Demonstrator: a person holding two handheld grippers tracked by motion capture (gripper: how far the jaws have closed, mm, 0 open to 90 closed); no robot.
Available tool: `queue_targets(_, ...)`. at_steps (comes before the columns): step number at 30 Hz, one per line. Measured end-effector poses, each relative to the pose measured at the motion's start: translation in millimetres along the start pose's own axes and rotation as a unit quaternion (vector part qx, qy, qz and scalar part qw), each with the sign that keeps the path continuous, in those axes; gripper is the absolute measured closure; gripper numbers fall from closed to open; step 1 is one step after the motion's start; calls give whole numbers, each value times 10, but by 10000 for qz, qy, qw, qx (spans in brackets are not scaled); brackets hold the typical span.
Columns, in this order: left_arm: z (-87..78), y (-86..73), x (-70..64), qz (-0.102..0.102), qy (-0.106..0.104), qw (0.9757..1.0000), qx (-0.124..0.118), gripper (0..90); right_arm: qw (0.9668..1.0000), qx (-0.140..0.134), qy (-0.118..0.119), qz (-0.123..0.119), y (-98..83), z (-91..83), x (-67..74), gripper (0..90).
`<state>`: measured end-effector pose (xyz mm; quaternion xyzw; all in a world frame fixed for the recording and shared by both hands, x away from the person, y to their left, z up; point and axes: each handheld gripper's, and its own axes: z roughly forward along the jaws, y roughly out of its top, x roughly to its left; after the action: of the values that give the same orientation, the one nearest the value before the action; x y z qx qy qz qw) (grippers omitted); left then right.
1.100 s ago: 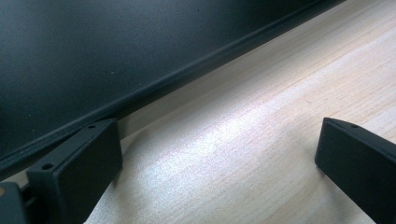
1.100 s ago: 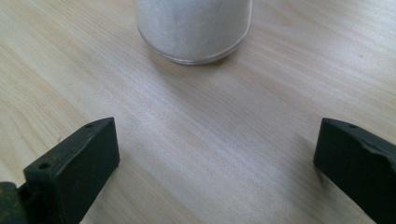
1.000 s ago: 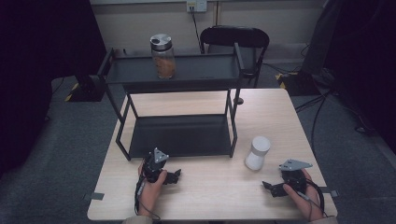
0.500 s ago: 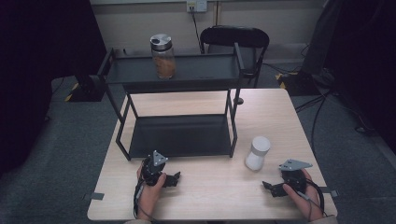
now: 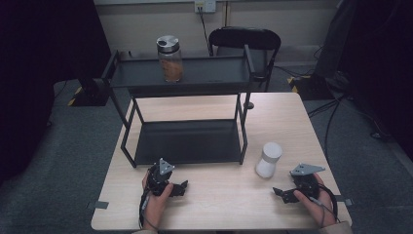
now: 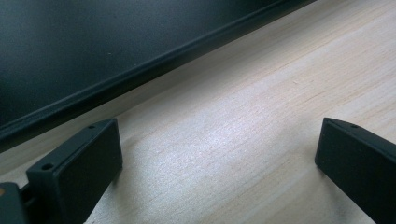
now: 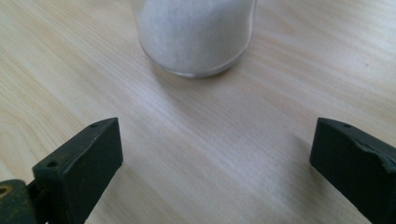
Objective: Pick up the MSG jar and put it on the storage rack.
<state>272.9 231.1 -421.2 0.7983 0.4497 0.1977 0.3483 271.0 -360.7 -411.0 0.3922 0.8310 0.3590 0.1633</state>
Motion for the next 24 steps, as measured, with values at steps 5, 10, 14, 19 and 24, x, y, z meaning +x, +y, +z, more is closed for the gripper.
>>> queue_targets(5, 0, 0, 0, -1, 0, 10000, 0, 0, 9999, -134, 29, -8, 51, -42, -1, 10)
queue_targets(10, 0, -1, 0, 0, 0, 10000, -1, 0, 9997, -248, 83, -23, 142, -84, -3, 9)
queue_targets(14, 0, -1, 0, -1, -1, 10000, -2, 0, 9992, -385, 105, -37, 209, -91, 0, 8)
queue_targets(19, 0, -1, 0, 0, -1, 10000, -2, 0, 9983, -583, 18, 37, 318, -59, 38, 21)
queue_targets(24, 0, -1, 0, -2, -1, 10000, -2, 0, 9973, -729, 13, 30, 384, -18, 53, 46)
